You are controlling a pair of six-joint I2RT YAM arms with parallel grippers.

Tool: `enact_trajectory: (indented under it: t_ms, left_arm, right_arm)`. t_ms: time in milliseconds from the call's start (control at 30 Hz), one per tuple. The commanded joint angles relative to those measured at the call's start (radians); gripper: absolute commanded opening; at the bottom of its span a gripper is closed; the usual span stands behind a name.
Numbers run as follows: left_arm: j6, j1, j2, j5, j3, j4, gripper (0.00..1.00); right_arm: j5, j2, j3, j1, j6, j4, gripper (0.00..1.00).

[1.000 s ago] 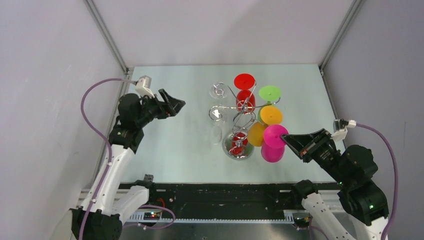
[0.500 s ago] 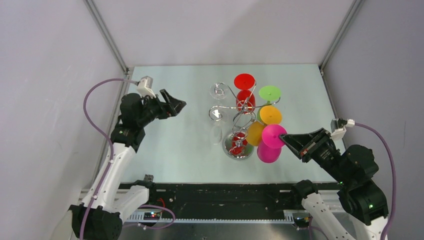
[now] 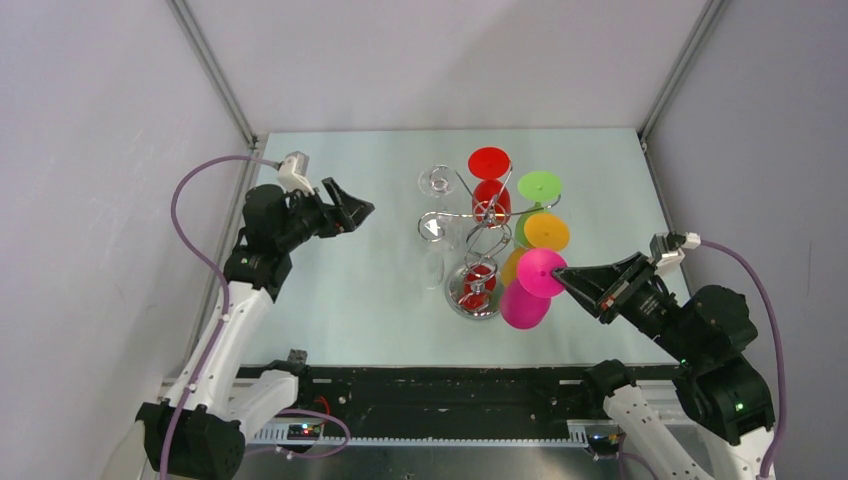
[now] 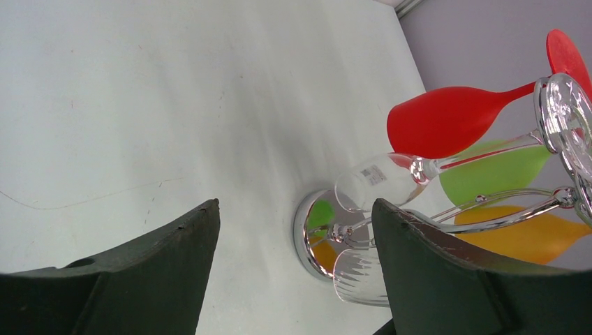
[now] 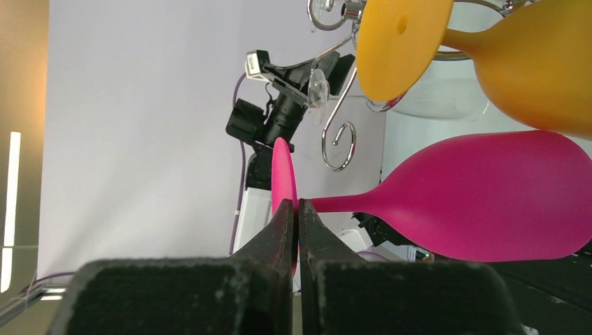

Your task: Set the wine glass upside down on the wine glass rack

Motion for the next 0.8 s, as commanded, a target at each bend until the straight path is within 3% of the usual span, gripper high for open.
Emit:
enact_trajectory:
  t_ms: [0,400,767]
  left_arm:
    - [0.004,0.007,0.004,0.025,0.001,0.038,0.85]
    - [0.004,0.007,0.014,0.031,-0.006,0.042,0.85]
    - [0.0,0.007,0.015,0.037,-0.009,0.046,0.85]
  right_arm:
    - [-0.025,0.024,0.004,-0.002,0.024,0.076,0.0]
    - [0.015,0.101,0.005,0.032,0.008,0.132,0.0]
    - [0.224,0.187,0.004,0.264,-0.007,0.193,0.0]
